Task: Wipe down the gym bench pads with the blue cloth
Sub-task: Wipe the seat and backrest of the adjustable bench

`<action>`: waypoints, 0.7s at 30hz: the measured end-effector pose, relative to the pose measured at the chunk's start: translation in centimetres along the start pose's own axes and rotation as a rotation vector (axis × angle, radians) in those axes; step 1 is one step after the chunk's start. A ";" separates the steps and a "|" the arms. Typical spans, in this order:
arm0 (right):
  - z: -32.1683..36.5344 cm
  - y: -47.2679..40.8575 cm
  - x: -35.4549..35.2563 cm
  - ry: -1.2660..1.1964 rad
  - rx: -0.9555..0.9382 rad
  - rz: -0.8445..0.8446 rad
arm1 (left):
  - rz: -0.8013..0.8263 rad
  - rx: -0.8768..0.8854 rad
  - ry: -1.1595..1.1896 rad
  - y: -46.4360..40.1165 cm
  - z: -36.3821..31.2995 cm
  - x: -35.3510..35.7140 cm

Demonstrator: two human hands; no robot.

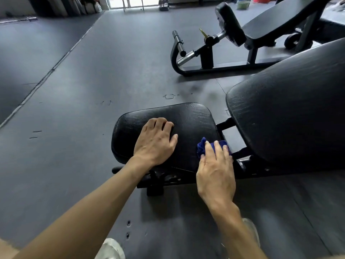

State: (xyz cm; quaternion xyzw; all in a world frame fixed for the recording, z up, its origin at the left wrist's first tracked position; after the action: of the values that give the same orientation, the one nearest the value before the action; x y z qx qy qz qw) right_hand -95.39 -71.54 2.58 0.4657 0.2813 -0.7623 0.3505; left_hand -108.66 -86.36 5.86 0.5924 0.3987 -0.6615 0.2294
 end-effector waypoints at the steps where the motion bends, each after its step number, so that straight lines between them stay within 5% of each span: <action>1: 0.3 -1.1 0.2 0.006 -0.008 0.008 | 0.009 -0.002 -0.006 0.0 0.0 0.0; 8: 3.9 -11.9 2.8 -0.027 -0.045 0.197 | 0.073 -0.020 -0.047 -0.8 0.0 -0.1; 16: 2.6 -3.9 1.0 0.005 -0.157 0.099 | 0.090 -0.064 0.007 -5.2 2.0 1.4; 21: 7.3 -15.5 4.7 -0.014 -0.211 0.207 | 0.066 -0.055 -0.030 -4.8 2.1 1.7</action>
State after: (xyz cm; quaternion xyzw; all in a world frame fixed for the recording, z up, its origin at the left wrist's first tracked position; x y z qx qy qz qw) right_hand -112.97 -69.09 2.89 0.4473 0.3080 -0.6916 0.4761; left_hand -113.97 -84.94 5.37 0.5887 0.3933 -0.6512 0.2733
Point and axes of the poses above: each hand's wrist, its own y-axis away from the middle knuckle, its own x-axis out of the palm, z = x × y, the point moved 10 cm from there along -y, towards the middle knuckle, and after that the axes turned 9 degrees about x, right-handed, at the moved point
